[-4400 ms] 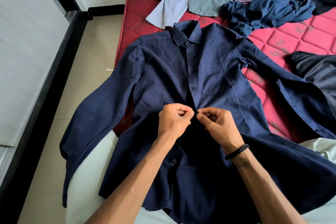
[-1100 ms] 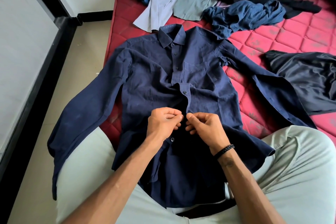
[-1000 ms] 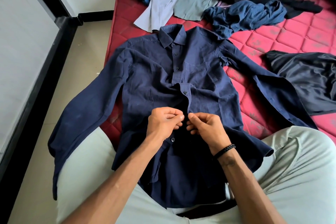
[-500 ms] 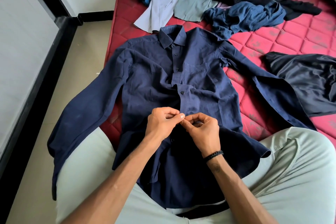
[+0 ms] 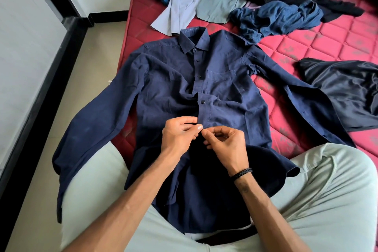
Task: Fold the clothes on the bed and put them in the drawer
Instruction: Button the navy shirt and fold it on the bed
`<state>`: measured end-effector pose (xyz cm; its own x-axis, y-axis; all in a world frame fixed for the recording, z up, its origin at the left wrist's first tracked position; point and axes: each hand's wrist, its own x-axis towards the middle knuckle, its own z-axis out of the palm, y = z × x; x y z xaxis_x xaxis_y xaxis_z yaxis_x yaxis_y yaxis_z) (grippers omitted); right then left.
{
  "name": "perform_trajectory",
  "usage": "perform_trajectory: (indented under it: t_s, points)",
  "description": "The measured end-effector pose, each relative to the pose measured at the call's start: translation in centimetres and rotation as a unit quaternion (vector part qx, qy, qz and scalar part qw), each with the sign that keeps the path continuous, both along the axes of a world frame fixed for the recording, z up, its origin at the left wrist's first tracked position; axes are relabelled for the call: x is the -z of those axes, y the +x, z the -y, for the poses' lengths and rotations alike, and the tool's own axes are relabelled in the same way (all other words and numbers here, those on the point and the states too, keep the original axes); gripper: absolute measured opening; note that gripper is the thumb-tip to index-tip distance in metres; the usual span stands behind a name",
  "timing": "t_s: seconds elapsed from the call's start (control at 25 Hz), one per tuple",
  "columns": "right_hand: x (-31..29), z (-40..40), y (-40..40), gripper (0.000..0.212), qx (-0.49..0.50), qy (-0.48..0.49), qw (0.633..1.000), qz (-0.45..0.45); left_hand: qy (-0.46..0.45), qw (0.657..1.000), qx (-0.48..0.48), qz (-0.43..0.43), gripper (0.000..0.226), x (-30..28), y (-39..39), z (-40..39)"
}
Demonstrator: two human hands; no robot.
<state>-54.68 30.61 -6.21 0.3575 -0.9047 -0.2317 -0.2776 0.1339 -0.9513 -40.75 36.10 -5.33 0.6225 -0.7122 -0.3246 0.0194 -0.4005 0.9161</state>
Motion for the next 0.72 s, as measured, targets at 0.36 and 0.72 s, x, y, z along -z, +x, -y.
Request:
perform_trajectory:
  t_s: [0.36, 0.72]
  points:
    - [0.38, -0.92, 0.87, 0.005, 0.008, -0.182, 0.981, -0.062, -0.021, 0.996, -0.054, -0.069, 0.031, 0.15, -0.29, 0.22]
    - [0.58, -0.42, 0.64, 0.012, 0.009, -0.172, 0.984, -0.044, -0.025, 0.984, -0.093, -0.15, 0.026, 0.41, -0.43, 0.32]
